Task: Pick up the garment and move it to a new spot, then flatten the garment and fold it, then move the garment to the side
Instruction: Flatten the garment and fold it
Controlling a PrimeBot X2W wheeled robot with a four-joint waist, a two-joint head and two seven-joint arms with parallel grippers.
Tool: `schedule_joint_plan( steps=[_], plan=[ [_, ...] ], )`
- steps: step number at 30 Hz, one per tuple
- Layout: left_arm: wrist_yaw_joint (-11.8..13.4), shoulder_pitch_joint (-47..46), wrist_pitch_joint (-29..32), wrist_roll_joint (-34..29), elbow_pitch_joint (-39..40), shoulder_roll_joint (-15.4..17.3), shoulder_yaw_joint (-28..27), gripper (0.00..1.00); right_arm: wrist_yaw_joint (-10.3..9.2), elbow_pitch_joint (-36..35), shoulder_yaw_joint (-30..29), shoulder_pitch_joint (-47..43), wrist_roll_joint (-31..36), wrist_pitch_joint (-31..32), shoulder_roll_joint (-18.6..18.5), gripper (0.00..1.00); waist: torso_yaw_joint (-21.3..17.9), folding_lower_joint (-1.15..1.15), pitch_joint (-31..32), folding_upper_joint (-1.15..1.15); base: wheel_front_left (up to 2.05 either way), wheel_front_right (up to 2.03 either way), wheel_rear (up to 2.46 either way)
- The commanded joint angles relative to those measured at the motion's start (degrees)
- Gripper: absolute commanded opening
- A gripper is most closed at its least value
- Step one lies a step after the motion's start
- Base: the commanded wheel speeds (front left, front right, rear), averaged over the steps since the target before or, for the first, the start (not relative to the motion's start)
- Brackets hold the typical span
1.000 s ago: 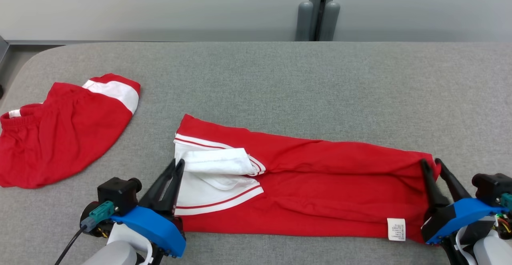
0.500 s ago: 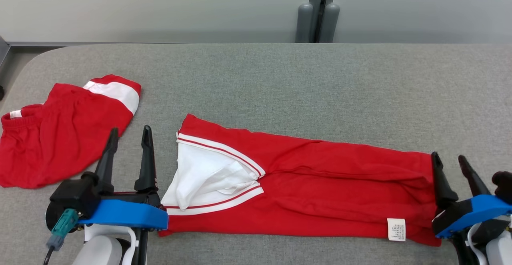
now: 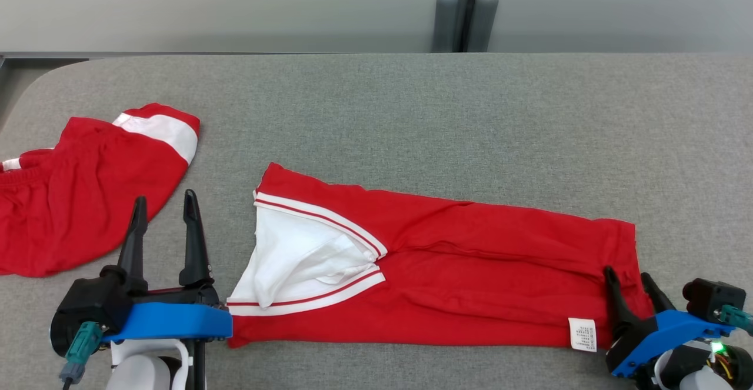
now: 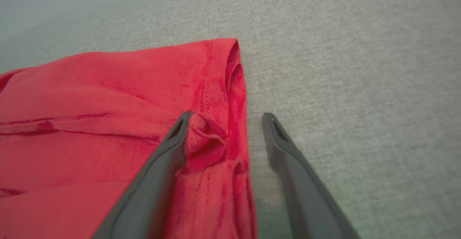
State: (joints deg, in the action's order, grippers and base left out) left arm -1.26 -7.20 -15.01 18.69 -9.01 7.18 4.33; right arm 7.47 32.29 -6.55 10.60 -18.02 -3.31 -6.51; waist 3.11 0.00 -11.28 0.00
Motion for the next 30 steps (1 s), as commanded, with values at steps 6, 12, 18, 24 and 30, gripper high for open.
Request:
schedule_joint_plan(
  steps=[6,12,18,24,30],
  plan=[
    [-2.3,0.3,-0.2,-4.2,-1.0,-2.2,-4.5,1.00,0.05,2.2,3.4,0.4,-3.9,-1.8,1.6,0.00,-0.6,0.00,0.1,0.00,0.00,0.00,0.00],
    [-3.3,0.8,-0.2,-6.2,-1.4,-3.1,-6.6,1.00,-0.01,2.4,0.1,2.2,-4.7,-3.5,-2.3,0.00,-1.0,0.00,0.6,0.00,0.00,0.00,0.00],
    [-4.2,1.2,-0.2,-7.9,-2.0,-3.8,-8.1,1.00,0.01,3.0,-5.7,4.1,-3.3,-3.6,-8.1,0.00,-1.4,0.00,1.6,0.00,0.00,0.00,0.00],
    [-4.6,2.1,-0.2,-8.7,-2.4,-4.2,-8.6,1.00,0.02,0.4,-6.5,5.5,-2.3,-2.4,-8.8,0.00,-1.8,0.00,2.5,0.00,0.00,0.00,0.00],
    [-4.8,2.2,-0.2,-9.0,-3.0,-4.3,-8.8,1.00,0.03,-6.8,-1.9,3.8,-3.0,-1.3,-4.2,0.00,-2.1,0.00,3.0,0.00,0.00,0.00,0.00]
  ],
)
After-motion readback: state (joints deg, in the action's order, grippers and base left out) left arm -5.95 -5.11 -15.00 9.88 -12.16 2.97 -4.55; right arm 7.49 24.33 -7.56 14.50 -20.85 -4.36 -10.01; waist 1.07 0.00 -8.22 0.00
